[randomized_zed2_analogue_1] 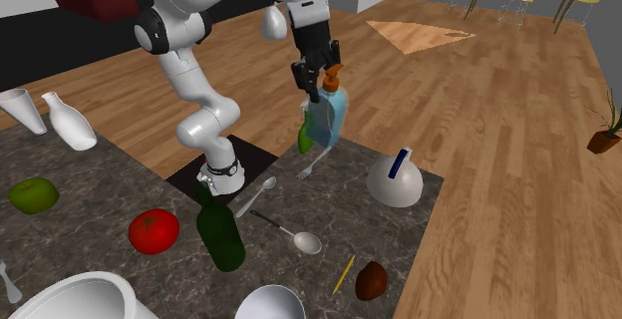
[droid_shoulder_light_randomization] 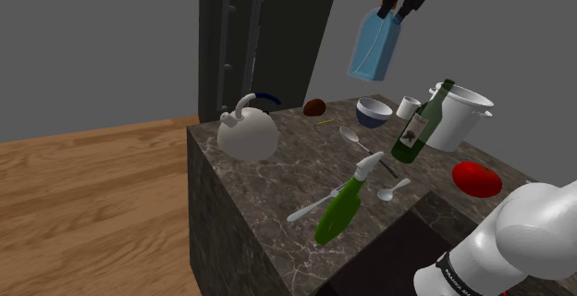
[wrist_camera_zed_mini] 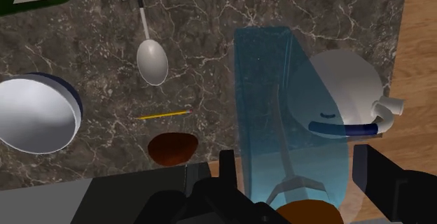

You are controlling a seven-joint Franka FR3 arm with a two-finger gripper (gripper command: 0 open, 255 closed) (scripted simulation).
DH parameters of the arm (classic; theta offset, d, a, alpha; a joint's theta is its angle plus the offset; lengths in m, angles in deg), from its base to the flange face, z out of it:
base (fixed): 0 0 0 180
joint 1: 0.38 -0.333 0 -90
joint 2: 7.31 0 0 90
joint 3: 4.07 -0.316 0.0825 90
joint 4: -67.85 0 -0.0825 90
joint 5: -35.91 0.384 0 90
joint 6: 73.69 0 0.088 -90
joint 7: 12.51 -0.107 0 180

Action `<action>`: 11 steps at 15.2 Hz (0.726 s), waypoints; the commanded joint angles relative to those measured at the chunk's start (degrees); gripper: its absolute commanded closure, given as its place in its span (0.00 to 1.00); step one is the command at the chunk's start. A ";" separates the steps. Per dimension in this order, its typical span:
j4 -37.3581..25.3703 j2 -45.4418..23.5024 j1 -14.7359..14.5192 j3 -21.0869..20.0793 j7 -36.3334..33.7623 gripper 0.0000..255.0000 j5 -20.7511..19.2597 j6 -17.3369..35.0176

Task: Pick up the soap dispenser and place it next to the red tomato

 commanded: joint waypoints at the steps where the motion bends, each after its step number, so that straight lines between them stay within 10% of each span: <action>1: 1.01 1.63 0.50 1.24 1.69 1.00 -0.06 -0.72; 11: 8.33 11.93 3.75 10.22 13.30 1.00 -2.52 -4.40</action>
